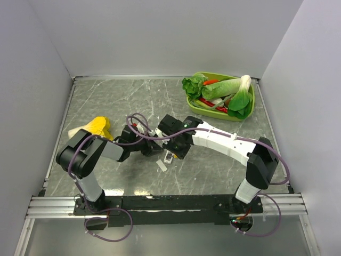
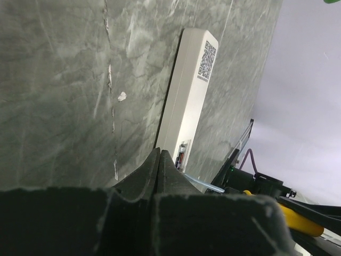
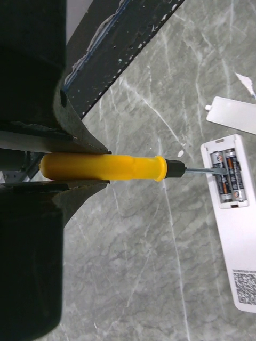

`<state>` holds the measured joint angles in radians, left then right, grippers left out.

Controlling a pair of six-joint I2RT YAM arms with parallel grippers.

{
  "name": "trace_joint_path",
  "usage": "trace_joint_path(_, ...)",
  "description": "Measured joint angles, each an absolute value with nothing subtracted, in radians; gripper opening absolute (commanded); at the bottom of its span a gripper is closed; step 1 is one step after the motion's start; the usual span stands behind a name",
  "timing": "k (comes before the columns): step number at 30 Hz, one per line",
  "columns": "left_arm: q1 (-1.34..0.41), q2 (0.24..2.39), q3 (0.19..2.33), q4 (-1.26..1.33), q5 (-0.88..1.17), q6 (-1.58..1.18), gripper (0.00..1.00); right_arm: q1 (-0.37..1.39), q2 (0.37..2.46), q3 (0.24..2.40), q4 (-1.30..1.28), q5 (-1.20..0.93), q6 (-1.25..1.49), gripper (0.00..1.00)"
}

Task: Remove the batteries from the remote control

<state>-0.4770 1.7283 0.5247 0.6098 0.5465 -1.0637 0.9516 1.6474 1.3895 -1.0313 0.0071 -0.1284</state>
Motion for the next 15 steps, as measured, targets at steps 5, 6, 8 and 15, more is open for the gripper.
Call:
trace_joint_path(5, -0.493, 1.735, 0.525, 0.618, 0.546, -1.064, 0.01, 0.952, 1.660, 1.402, -1.050, 0.007, -0.128, 0.00)
trace_joint_path(6, -0.497, 1.739, 0.526, 0.620, 0.546, -1.064, 0.01, 0.952, 1.664, 1.407, -1.053, 0.007, -0.128, 0.00)
trace_joint_path(8, -0.506, 1.750, 0.528, 0.625, 0.546, -1.064, 0.01, 0.952, 1.678, 1.416, -1.055, 0.007, -0.128, 0.00)
trace_joint_path(15, -0.519, 1.785, 0.528, 0.633, 0.547, -1.068, 0.01, 0.952, 1.695, 1.436, -1.074, 0.008, -0.125, 0.00)
